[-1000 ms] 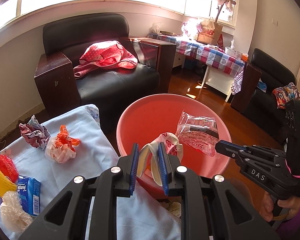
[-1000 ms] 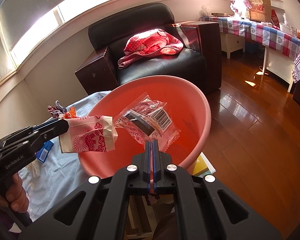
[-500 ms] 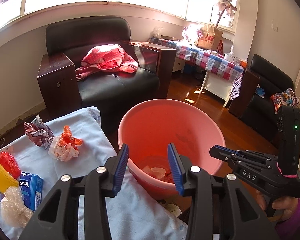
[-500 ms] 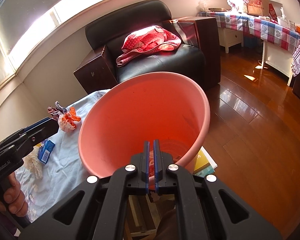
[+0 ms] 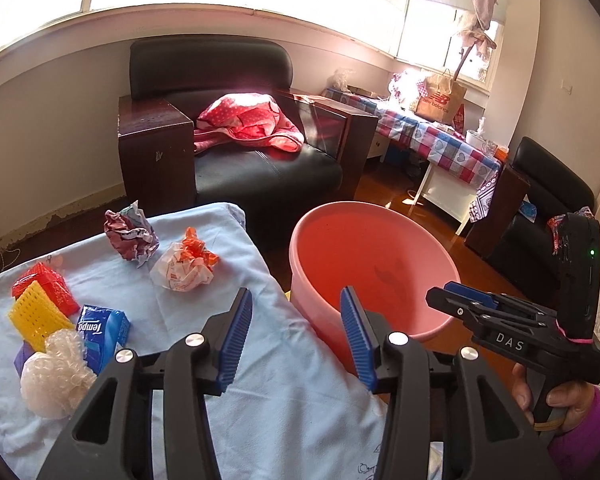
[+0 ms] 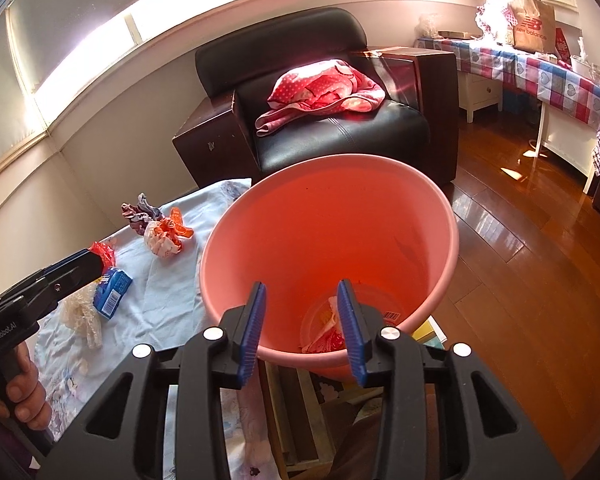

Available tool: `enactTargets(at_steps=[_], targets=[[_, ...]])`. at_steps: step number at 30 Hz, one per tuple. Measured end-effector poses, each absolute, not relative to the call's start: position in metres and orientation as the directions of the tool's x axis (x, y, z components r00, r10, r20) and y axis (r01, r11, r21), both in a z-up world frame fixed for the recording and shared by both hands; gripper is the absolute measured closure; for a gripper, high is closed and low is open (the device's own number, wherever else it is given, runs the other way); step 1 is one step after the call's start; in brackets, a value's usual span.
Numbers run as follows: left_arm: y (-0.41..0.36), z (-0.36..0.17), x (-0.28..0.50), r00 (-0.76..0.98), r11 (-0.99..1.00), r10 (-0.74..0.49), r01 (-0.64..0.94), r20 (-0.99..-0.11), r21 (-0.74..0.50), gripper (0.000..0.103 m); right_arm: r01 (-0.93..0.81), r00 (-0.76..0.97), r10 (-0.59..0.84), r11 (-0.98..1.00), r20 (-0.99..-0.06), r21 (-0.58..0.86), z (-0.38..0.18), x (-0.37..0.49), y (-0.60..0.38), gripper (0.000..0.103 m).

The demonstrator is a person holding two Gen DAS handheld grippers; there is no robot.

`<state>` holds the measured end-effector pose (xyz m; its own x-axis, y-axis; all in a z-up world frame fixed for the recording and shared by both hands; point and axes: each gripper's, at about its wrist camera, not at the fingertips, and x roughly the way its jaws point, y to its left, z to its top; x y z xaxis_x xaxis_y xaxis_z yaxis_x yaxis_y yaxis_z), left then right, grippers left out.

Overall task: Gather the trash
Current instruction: 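Move both grippers back toward the plastic bags on the table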

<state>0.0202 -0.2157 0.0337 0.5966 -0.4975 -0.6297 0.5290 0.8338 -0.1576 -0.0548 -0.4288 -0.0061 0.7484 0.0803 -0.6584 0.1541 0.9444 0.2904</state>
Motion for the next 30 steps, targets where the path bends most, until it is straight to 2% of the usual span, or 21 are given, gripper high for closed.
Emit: enactTargets(at_steps=[9, 19, 30], targets=[[-0.157, 0.038, -0.004, 0.656, 0.878, -0.441, 0.459, -0.613, -0.140, 0.052, 0.085, 0.739, 0.113, 0.962, -0.664, 0.259, -0.001, -0.052, -0.393, 0.065], [-0.076, 0.022, -0.019, 0.699, 0.940, -0.331, 0.304, -0.633, -0.156, 0.052, -0.006, 0.716, 0.164, 0.973, -0.679, 0.229, 0.001, -0.046, -0.349, 0.065], [-0.019, 0.007, -0.006, 0.729, 0.974, -0.226, 0.159, -0.646, -0.161, 0.052, -0.109, 0.679, 0.221, 0.973, -0.700, 0.202, 0.000, -0.042, -0.304, 0.065]])
